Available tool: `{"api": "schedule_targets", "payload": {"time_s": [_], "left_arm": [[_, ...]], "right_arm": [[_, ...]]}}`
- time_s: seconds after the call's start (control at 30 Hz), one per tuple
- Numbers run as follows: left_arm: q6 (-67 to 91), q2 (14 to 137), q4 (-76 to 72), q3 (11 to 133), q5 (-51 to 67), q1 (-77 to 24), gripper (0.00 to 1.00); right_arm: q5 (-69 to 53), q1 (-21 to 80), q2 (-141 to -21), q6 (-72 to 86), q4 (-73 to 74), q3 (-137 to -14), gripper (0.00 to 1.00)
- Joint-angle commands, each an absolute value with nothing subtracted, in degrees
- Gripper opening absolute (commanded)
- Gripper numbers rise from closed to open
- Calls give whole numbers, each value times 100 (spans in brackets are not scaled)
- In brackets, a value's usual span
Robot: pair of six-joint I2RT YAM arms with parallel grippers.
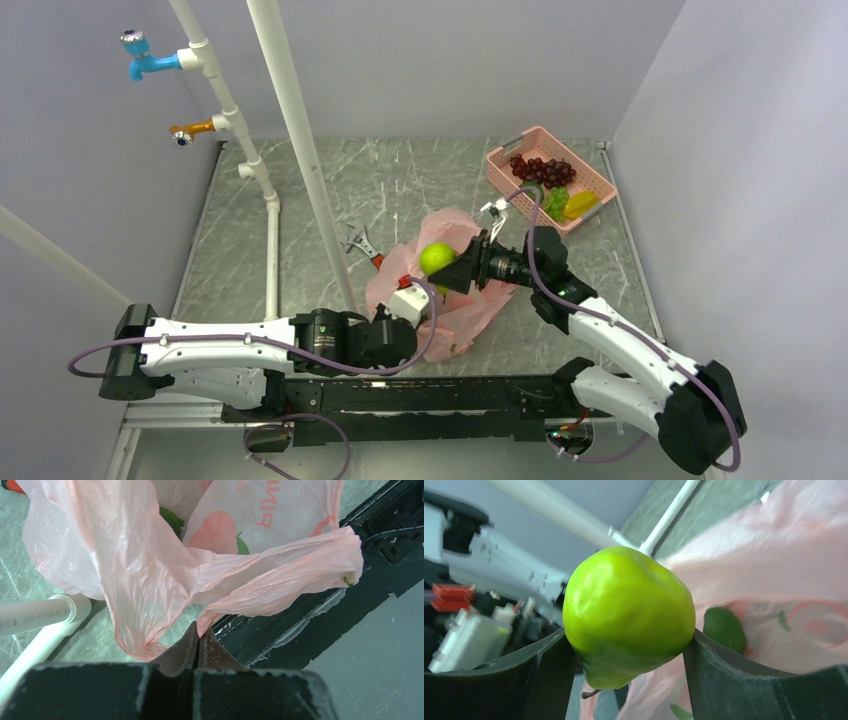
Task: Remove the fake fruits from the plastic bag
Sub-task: Take out the fake fruit from the plastic bag, then place the fake fruit in the bin.
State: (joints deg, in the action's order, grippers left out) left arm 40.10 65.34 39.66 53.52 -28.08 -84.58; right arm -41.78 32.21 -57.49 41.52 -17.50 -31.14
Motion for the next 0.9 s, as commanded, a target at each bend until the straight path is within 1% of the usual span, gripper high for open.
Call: {"api": "schedule_targets", "payload": {"time_s": [0.0, 0.13, 0.2, 0.33, 0.53, 0.6, 0.67, 0.87], "left_arm": [[4024, 6410, 3861, 5525, -2799, -8493, 0], [4042, 6345, 3813, 5435, -2772, -8499, 0], [4034, 6337, 3784, 5415, -2771, -8498, 0], [4020, 6354, 3800, 5419, -2778, -8497, 0], [4010, 6290, 3786, 5328, -2809, -8499, 0], [3999, 6264, 3757, 5290, -2819, -8492, 0], [3963, 6264, 3728, 5287, -2817, -8499, 0], [3920, 6369, 3940, 5425, -2887, -8498, 0]], "right_arm": [[-2299, 3179, -5001, 3529, -541, -3972, 0], [459, 3146, -4586, 3394, 982, -4389, 0], [1568, 3115, -4468, 3413, 1460, -4496, 0], [2855, 3088, -4334, 3391, 1852, -4480, 0], [4328, 3052, -4681, 3869, 2308, -4368, 0], [4519, 2941, -4910, 3870, 2206, -4393, 0], [4449, 2708, -5268, 3816, 2008, -4496, 0], [3588, 1841, -6745, 3536, 1301, -5254, 0]]}}
